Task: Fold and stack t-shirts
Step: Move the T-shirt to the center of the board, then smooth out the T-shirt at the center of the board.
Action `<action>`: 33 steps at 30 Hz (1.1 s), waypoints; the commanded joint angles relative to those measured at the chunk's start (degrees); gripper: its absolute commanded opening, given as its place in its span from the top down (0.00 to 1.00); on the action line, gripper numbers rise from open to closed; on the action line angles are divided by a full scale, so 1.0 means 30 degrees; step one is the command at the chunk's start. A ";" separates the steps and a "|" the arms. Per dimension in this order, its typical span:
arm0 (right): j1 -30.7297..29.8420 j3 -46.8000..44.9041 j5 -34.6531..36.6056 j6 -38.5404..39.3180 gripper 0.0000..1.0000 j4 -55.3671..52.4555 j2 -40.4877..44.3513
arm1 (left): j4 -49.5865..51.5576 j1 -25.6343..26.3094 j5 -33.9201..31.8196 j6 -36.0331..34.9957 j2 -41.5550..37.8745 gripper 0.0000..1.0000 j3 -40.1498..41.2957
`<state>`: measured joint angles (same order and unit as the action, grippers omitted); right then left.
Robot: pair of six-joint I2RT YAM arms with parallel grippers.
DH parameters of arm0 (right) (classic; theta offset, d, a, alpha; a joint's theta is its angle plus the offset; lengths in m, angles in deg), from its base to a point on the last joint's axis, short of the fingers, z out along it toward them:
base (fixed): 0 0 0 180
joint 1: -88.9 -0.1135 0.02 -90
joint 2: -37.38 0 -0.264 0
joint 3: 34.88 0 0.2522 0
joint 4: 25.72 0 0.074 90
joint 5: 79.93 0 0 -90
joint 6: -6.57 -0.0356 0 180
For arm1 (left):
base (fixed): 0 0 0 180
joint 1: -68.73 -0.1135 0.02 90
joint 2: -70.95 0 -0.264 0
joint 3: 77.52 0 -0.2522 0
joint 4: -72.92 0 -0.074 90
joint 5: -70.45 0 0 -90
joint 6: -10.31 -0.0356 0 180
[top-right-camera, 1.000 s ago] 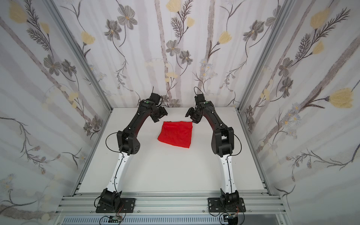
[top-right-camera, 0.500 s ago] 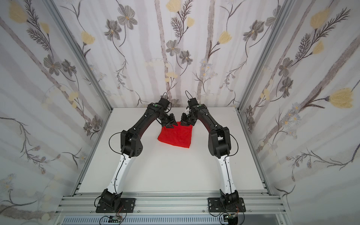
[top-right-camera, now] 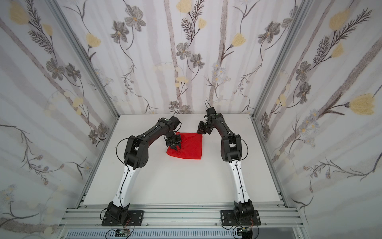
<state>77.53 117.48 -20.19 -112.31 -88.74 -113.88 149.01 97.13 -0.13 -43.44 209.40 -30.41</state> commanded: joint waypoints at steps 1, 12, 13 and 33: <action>0.0130 0.0062 -0.0789 0.0291 0.90 -0.0098 0.0279 | 0.0282 0.0265 -0.2180 0.0063 -0.1470 0.69 0.2339; -0.1322 -0.1794 -0.2118 0.1605 0.89 -0.0276 0.4129 | -0.1427 0.0427 -0.1170 -0.0756 -0.2859 0.54 -0.0322; -0.1630 -0.2335 -0.1963 0.1826 0.89 -0.0256 0.4560 | -0.1007 0.0382 -0.1022 -0.0961 -0.2304 0.54 -0.1304; -0.4083 -1.7224 0.1864 0.0309 1.00 0.2354 0.9795 | 0.1788 -0.1869 -0.2014 -0.2086 0.3103 0.64 -0.6315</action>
<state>64.92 68.74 -17.00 -110.87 -82.23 -85.51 153.01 92.23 -3.15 -48.10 218.10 -49.95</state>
